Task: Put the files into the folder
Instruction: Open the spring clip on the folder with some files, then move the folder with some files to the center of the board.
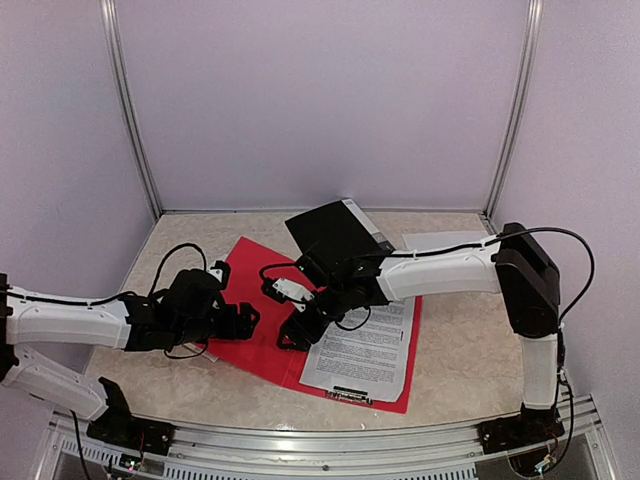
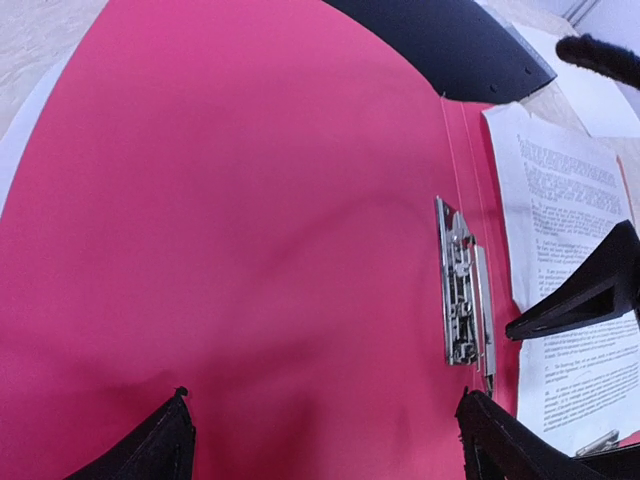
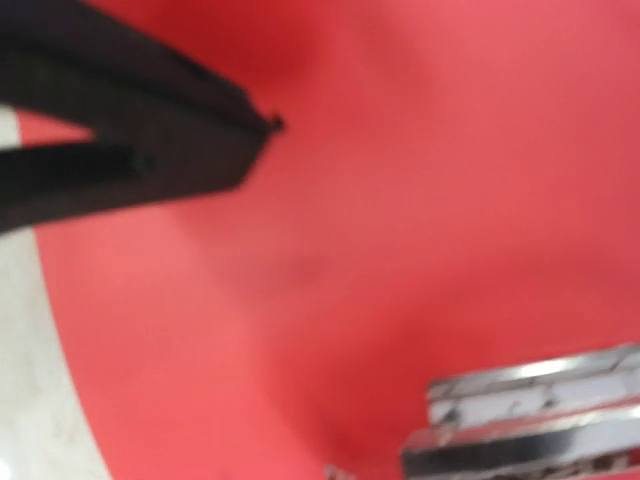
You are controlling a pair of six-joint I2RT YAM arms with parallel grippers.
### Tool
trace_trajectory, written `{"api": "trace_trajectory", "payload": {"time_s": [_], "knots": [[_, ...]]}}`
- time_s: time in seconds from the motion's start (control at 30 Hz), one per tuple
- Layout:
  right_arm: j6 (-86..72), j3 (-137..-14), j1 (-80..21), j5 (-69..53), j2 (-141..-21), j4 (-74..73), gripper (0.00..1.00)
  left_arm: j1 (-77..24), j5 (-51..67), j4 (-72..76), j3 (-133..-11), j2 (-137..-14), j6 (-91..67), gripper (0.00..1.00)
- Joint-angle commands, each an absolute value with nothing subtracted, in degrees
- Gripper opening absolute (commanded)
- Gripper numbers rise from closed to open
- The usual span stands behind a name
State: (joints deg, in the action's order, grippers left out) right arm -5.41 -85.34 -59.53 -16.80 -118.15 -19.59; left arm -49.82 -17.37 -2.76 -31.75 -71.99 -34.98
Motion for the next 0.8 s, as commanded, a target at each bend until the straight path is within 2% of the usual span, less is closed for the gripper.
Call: {"api": "trace_trajectory", "payload": {"time_s": [0.0,0.13,0.23,0.57,0.77], "knots": [[-4.58,-89.88,-60.07,-13.01,-116.8,-20.18,0.74,-46.45,-14.47,-5.08,-31.2,-67.35,-37.34,0.88],[-3.95,-92.81,-61.81,-9.71,-119.54,-19.18,0.79,-41.43,-12.75,-6.41,-31.47,-64.81,-41.05,0.88],[-3.01,-97.14,-62.66,-8.6,-123.03,-20.17,0.8,-37.52,-11.88,-6.62,-31.11,-62.89,-43.6,0.88],[1.81,-106.01,-63.28,-2.17,-133.48,-24.38,0.77,-21.71,-3.94,-5.58,-28.73,-61.16,-49.41,0.85],[4.17,-106.22,-63.15,2.32,-135.92,-27.97,0.73,-19.67,-2.14,-3.07,-28.81,-64.32,-48.03,0.84]]}}
